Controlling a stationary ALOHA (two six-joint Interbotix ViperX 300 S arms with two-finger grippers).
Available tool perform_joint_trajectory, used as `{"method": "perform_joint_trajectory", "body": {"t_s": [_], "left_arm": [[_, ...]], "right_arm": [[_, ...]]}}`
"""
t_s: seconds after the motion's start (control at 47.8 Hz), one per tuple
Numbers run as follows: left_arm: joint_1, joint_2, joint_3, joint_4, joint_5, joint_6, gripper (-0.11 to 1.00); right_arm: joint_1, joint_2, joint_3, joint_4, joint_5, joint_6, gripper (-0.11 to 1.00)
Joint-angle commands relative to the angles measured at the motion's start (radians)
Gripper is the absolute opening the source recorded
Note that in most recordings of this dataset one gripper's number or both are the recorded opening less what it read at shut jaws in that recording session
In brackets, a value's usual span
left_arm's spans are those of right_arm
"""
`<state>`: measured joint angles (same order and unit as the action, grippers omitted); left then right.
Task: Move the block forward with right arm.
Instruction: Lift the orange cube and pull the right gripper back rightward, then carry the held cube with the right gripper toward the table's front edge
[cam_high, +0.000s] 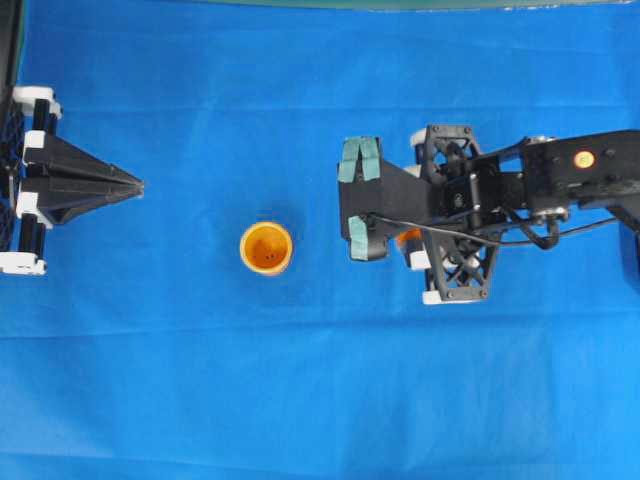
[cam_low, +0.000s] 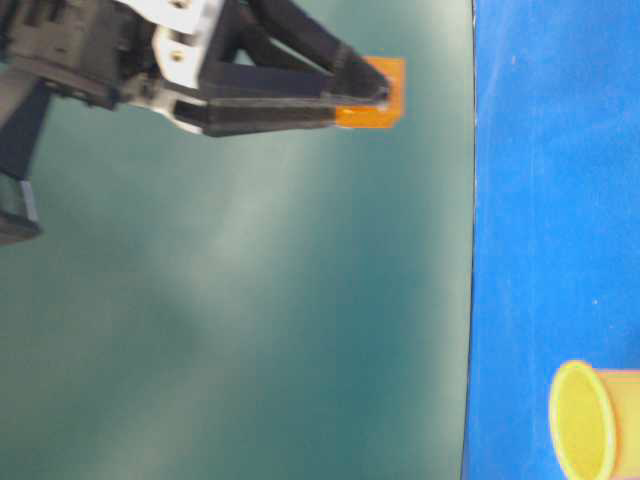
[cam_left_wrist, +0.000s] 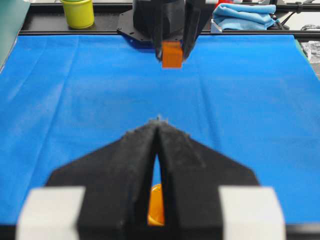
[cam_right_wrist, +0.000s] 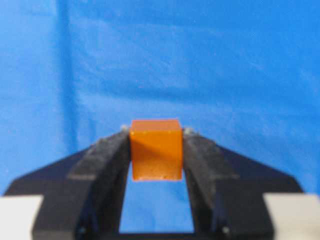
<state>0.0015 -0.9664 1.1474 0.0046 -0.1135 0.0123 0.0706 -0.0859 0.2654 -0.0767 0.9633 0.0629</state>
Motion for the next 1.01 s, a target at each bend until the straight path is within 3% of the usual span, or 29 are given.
{"method": "perform_joint_trajectory", "body": {"t_s": [0.0, 0.586, 0.984], "left_arm": [[0.002, 0.009, -0.029, 0.003, -0.005, 0.002, 0.0], [0.0, 0.009, -0.031, 0.002, -0.005, 0.0, 0.0], [0.002, 0.009, -0.031, 0.002, -0.005, 0.0, 0.0]], "right_arm": [[0.014, -0.031, -0.049, 0.002, 0.029, 0.003, 0.4], [0.146, -0.037, -0.143, 0.002, 0.112, 0.017, 0.4], [0.235, -0.037, -0.186, 0.005, 0.109, 0.178, 0.4]]}}
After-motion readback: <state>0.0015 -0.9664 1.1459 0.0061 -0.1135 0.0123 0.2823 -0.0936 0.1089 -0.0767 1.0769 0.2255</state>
